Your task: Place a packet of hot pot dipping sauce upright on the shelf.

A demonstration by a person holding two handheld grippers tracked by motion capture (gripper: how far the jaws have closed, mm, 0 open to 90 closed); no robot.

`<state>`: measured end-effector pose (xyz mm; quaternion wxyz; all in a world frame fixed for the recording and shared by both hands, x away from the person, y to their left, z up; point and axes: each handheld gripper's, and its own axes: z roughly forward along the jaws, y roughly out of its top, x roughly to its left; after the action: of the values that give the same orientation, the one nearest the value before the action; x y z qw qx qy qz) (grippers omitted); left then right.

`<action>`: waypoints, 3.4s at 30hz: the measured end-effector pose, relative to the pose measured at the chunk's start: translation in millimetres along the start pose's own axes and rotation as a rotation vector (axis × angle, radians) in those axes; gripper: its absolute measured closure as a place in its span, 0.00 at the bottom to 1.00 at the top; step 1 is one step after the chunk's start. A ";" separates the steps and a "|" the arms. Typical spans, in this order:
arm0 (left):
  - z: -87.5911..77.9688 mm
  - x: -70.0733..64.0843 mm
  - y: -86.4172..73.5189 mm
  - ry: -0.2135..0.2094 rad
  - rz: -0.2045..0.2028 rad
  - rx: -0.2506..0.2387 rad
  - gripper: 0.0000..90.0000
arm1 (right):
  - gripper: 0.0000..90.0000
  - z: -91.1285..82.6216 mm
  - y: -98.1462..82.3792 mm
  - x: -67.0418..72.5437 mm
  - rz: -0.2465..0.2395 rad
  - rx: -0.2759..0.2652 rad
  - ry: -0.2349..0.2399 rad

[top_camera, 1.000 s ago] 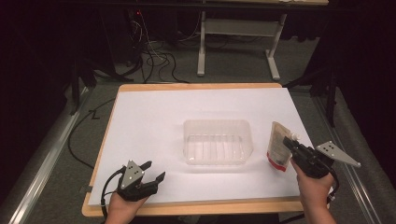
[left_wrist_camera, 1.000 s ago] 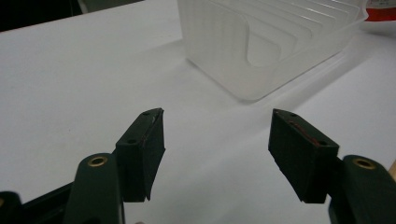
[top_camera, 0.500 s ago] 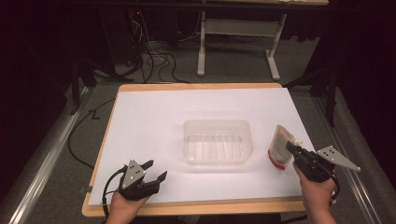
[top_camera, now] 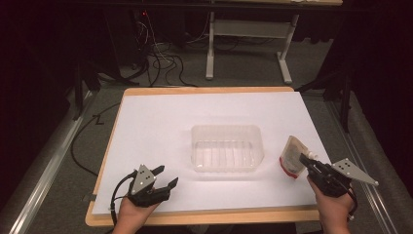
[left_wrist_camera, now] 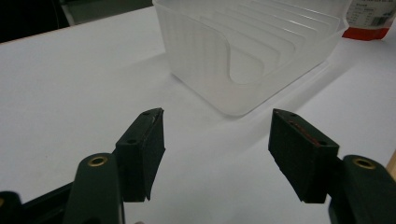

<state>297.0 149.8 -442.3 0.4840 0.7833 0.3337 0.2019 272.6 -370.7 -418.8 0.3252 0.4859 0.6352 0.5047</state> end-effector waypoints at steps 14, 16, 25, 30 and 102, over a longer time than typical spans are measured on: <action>0.2 -0.2 0.2 -0.002 0.001 0.001 0.40 | 0.74 3.2 -5.5 -0.4 0.006 0.034 0.017; 0.2 -0.1 0.2 -0.001 -0.001 0.000 0.40 | 0.74 7.1 -10.0 -1.0 -0.007 0.071 0.024; -1.4 0.8 -1.2 0.003 0.001 0.002 0.40 | 0.96 17.5 -14.1 -2.2 0.004 0.118 0.034; -4.7 2.1 -2.6 0.010 -0.005 0.002 0.40 | 1.00 19.2 -10.0 -0.5 0.046 0.119 0.057; -8.3 4.3 -1.6 -0.007 0.007 -0.038 0.38 | 1.00 54.4 39.1 78.9 0.056 0.094 0.145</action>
<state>294.2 158.6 -440.1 0.4992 0.7760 0.3252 0.2071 308.1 -277.7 -390.4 0.2409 0.4805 0.6663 0.5169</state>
